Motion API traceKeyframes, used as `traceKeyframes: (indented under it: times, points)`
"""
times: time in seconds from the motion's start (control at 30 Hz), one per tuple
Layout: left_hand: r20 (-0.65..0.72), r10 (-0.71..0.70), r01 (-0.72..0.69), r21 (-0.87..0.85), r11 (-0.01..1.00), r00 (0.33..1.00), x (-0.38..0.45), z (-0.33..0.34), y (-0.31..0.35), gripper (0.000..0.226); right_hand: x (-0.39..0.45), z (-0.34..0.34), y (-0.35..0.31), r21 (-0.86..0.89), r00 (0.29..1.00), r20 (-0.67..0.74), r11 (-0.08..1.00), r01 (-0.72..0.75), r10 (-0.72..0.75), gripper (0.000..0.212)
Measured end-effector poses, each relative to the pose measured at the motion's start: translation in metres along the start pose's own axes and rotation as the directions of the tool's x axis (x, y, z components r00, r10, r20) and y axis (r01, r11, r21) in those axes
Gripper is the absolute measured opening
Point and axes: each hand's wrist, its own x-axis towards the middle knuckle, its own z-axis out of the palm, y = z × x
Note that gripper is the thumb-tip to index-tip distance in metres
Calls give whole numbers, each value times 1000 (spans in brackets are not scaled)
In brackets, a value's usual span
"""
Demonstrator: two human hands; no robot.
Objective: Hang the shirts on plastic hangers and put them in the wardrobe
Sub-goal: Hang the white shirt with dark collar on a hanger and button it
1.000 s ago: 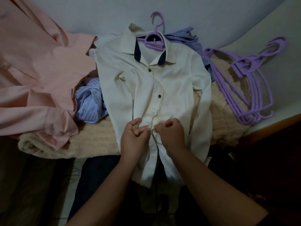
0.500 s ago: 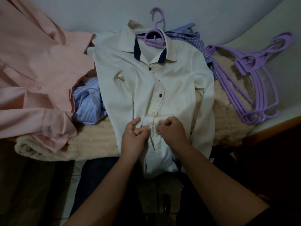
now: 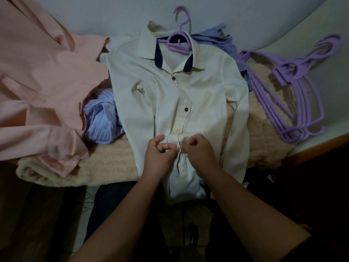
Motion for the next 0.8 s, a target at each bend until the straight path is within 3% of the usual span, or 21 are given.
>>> traceKeyframes:
  times: [0.17, 0.23, 0.47, 0.57, 0.67, 0.73, 0.8]
  points:
    - [-13, 42, -41, 47, 998, 999, 3, 1, -6, 52, -1, 0, 2, 25, 996, 83, 999, 40, -42, 19]
    - [-22, 59, -57, 86, 995, 998, 1, 2, -7, 48, -1, -1, 0, -39, 988, 138, 997, 73, -67, 11]
    - [-17, 77, -73, 186, 980, 997, -6, 3, -8, 31, 5, 2, 1, -113, 990, 128, 991, 71, -56, 21]
    - [27, -8, 5, 103, 995, 1000, -5, -1, -4, 27, 7, -2, 2, -66, 988, 149, 997, 46, -36, 18]
    - [120, -163, 181, -161, 970, 979, -1, -3, 1, 26, 9, -6, 2, -25, 984, 180, 1000, 15, -11, 17]
    - [139, -174, 197, -167, 966, 975, 0, -4, 1, 25, 10, -7, 4, -41, 990, 138, 999, 8, -2, 23]
    - [110, -116, 127, -95, 987, 987, -1, -7, 3, 26, 10, -8, 5, 1, 993, 109, 999, -51, 51, 46]
